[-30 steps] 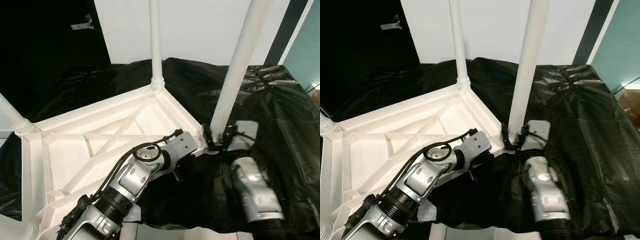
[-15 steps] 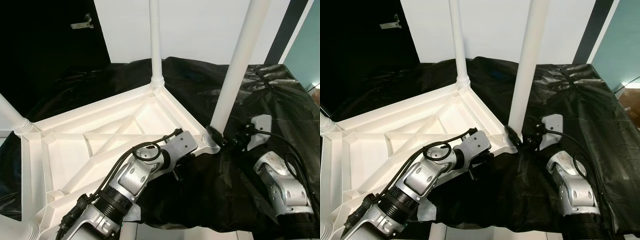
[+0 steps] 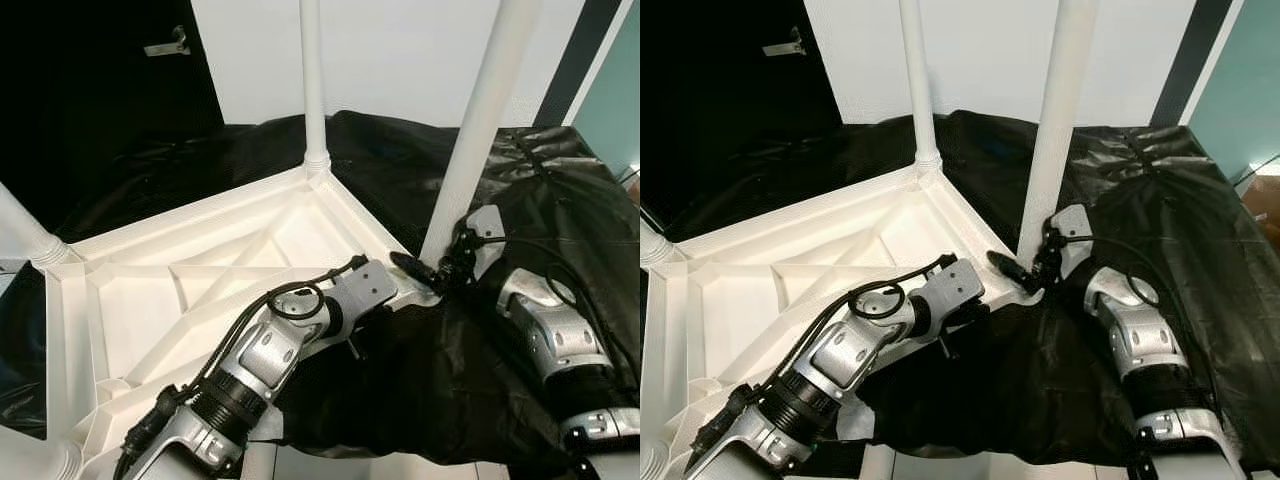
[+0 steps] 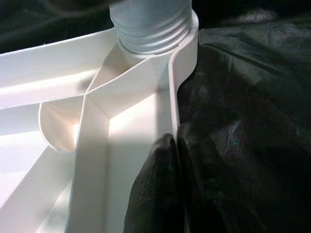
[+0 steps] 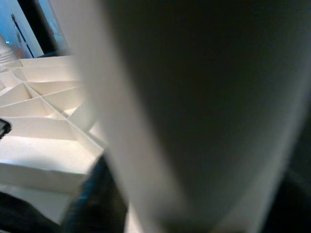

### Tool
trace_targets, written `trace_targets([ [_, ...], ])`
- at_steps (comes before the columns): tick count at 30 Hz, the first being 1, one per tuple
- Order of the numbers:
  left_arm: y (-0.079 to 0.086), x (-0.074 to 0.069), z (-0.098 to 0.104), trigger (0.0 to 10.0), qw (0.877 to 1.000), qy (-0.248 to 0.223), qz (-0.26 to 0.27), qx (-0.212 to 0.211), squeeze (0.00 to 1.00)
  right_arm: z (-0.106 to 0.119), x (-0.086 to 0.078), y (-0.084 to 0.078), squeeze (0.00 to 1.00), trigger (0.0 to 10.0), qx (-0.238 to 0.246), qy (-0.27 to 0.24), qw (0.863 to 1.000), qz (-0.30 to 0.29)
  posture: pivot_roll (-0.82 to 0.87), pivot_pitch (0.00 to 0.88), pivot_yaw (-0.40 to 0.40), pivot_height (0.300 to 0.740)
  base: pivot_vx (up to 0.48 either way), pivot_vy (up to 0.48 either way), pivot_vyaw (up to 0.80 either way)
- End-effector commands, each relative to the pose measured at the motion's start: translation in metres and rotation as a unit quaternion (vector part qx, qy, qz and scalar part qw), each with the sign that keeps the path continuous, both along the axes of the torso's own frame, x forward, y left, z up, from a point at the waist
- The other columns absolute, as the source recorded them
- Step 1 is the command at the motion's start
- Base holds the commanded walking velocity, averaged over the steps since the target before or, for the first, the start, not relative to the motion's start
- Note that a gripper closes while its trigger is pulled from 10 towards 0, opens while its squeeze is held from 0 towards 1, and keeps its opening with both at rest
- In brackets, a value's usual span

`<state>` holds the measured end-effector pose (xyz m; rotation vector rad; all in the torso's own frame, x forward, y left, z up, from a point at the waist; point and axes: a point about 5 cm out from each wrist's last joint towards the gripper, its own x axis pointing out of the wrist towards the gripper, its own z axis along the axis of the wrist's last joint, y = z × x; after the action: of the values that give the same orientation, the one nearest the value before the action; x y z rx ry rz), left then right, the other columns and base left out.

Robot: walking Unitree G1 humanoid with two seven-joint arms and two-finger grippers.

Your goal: Building children table

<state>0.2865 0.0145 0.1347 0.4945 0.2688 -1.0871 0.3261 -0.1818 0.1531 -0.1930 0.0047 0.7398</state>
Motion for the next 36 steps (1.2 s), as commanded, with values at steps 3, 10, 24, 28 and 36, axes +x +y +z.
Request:
trace_targets([
  [3, 0.003, 0.005, 0.005, 10.0, 1.000, -0.016, 0.019, 0.003, 0.00, -0.004, 0.000, 0.007, 0.00, 0.0, -0.008, 0.012, 0.999, 0.036, -0.06, 0.000, 0.004, 0.740, 0.000, 0.000, 0.00],
  [10, 0.003, 0.004, 0.005, 10.0, 1.000, -0.015, 0.021, 0.001, 0.00, -0.010, -0.001, 0.000, 0.00, 0.0, -0.004, 0.016, 1.000, 0.020, -0.07, 0.000, 0.003, 0.740, 0.000, 0.000, 0.00],
  [24, 0.001, 0.002, 0.006, 10.0, 1.000, -0.011, 0.017, -0.003, 0.00, -0.023, -0.017, 0.021, 0.00, 10.0, 0.054, 0.012, 0.978, -0.201, -0.08, 0.000, 0.015, 0.740, 0.000, 0.000, 0.00],
  [28, 0.001, 0.002, 0.007, 10.0, 1.000, -0.012, 0.014, -0.002, 0.00, -0.029, -0.025, 0.033, 0.00, 10.0, 0.073, 0.004, 0.952, -0.296, -0.08, 0.000, 0.020, 0.740, 0.000, 0.000, 0.00],
  [36, 0.002, 0.000, 0.006, 10.0, 1.000, -0.010, 0.012, 0.001, 0.00, -0.039, -0.034, 0.050, 0.00, 10.0, 0.091, 0.029, 0.915, -0.393, -0.07, 0.000, 0.020, 0.740, 0.000, 0.000, 0.00],
])
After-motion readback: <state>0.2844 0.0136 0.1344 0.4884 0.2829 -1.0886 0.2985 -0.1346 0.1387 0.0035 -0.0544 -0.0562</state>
